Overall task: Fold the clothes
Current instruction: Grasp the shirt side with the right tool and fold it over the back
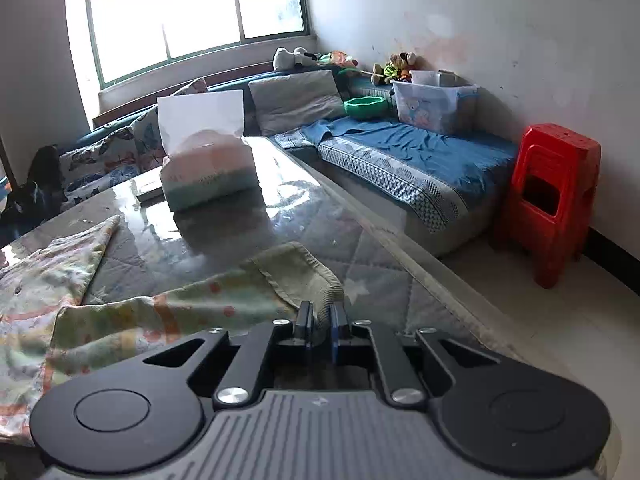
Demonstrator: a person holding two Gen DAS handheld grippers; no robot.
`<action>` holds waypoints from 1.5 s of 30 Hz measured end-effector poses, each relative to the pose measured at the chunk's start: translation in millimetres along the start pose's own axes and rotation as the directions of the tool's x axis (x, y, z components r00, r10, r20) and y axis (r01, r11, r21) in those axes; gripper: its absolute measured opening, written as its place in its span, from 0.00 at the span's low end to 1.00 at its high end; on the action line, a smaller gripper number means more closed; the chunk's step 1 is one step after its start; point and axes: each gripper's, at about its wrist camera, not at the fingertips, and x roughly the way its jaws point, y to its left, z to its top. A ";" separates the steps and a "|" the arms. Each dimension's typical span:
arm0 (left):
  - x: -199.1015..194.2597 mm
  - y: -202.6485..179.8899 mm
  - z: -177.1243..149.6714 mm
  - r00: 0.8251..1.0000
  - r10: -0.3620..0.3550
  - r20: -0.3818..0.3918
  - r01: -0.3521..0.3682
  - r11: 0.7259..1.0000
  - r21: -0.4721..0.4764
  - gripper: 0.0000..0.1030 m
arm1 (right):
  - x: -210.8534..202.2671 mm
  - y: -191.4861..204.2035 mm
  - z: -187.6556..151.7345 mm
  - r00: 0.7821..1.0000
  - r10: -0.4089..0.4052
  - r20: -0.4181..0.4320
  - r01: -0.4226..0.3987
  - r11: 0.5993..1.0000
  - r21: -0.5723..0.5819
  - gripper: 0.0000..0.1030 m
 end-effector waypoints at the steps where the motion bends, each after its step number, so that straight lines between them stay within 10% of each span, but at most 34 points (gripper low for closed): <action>1: -2.2 0.5 1.3 1.000 0.001 0.008 -0.001 1.000 -0.005 0.34 | -1.1 0.3 1.1 1.000 0.002 0.002 -0.002 1.000 0.002 0.06; 10: -0.8 -5.1 9.3 0.999 -0.019 0.030 0.019 1.000 0.006 0.36 | -52.7 35.2 40.1 0.983 0.136 0.123 -0.126 0.989 -0.083 0.05; 17: -14.5 2.8 3.7 0.998 -0.010 0.060 0.012 1.000 -0.025 0.36 | -90.2 118.2 66.7 0.921 0.353 0.162 -0.303 0.914 -0.270 0.05; 26: -53.9 47.8 -13.7 0.987 0.113 0.113 -0.096 0.985 -0.145 0.38 | -91.3 253.7 46.8 0.813 0.583 0.008 -0.507 0.713 -0.485 0.04; 39: -71.3 91.2 -32.7 0.970 0.223 0.094 -0.189 0.942 -0.276 0.39 | -75.7 320.0 -41.7 0.713 0.630 -0.307 -0.681 0.519 -0.517 0.14; 45: -69.8 89.6 -25.9 0.970 0.220 0.100 -0.187 0.946 -0.264 0.39 | -65.5 274.2 -38.3 0.756 0.572 -0.320 -0.647 0.573 -0.504 0.17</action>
